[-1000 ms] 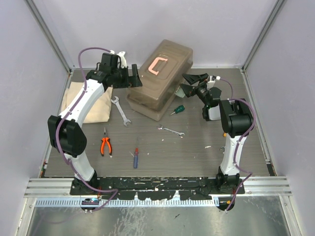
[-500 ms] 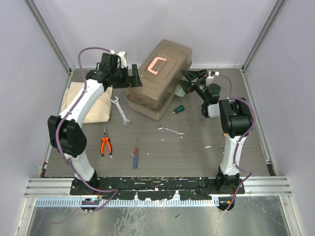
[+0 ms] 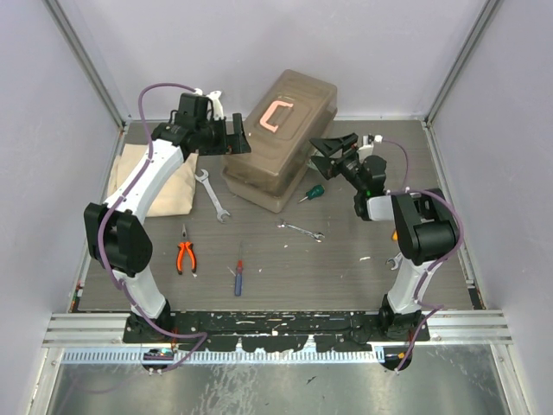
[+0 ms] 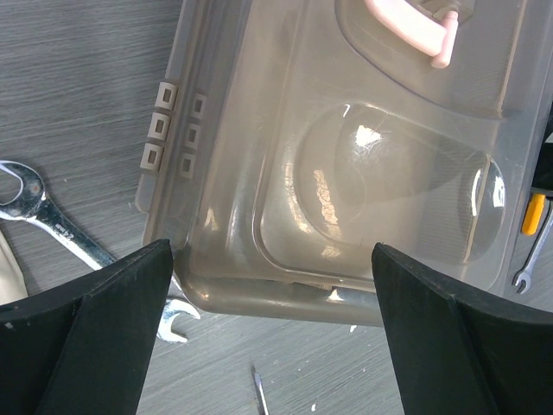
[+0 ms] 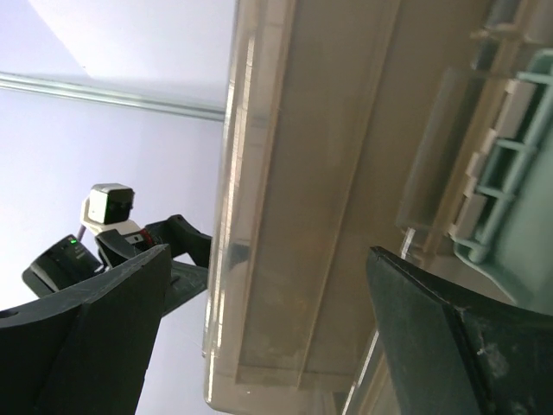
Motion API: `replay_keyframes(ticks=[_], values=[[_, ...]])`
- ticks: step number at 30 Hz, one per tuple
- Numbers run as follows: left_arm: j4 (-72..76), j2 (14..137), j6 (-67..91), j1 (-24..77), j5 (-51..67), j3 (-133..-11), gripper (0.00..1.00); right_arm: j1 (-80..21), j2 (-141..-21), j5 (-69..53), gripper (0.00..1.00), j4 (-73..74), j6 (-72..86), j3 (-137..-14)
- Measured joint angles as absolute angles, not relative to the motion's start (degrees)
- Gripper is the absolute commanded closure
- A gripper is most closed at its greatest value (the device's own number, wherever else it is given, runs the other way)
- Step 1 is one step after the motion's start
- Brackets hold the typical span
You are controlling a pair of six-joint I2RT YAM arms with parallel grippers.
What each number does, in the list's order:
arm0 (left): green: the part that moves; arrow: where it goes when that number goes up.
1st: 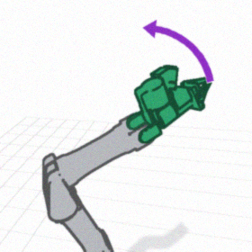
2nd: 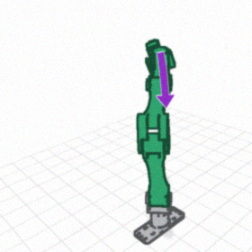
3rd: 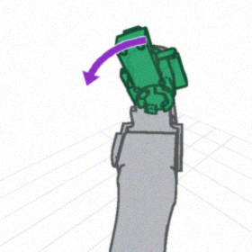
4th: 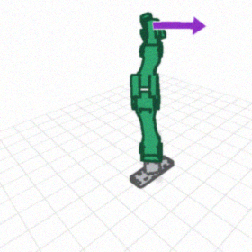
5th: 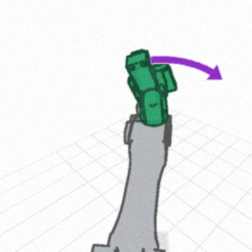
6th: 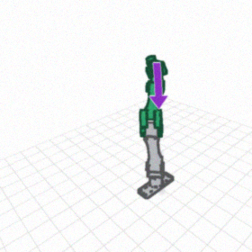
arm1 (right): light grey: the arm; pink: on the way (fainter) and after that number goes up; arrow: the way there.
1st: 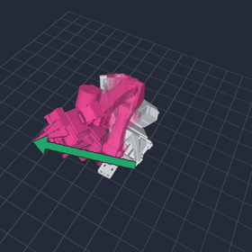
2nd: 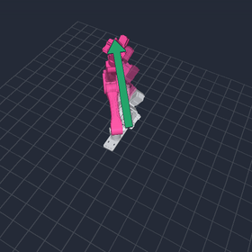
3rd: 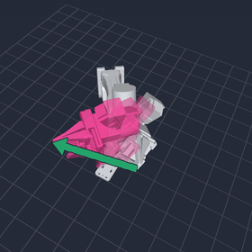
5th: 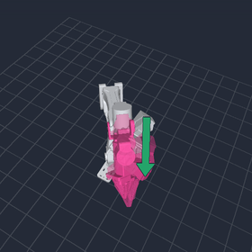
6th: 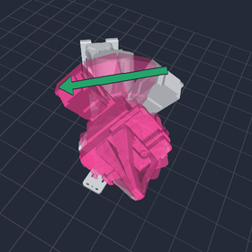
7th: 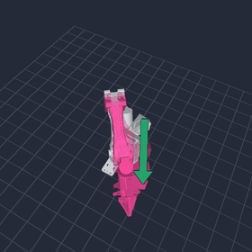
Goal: Sort the tools into containers
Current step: Open the storage box at the center of the board.
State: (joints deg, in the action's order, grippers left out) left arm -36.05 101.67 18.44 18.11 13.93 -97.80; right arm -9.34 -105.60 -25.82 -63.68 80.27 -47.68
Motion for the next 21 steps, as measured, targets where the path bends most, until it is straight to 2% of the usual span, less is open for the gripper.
replay_keyframes(ticks=[9, 21], values=[[-36.07, 101.67, 18.37, 18.37, 13.91, -97.82, 0.02, -11.16, -105.84, -21.76, 0.03, -66.13, 81.78, -41.43], [-36.07, 101.67, 18.31, 18.37, 13.91, -97.8, 0.02, -13.06, -109.3, -19.07, 0.03, -73.65, 86.13, -41.34]])
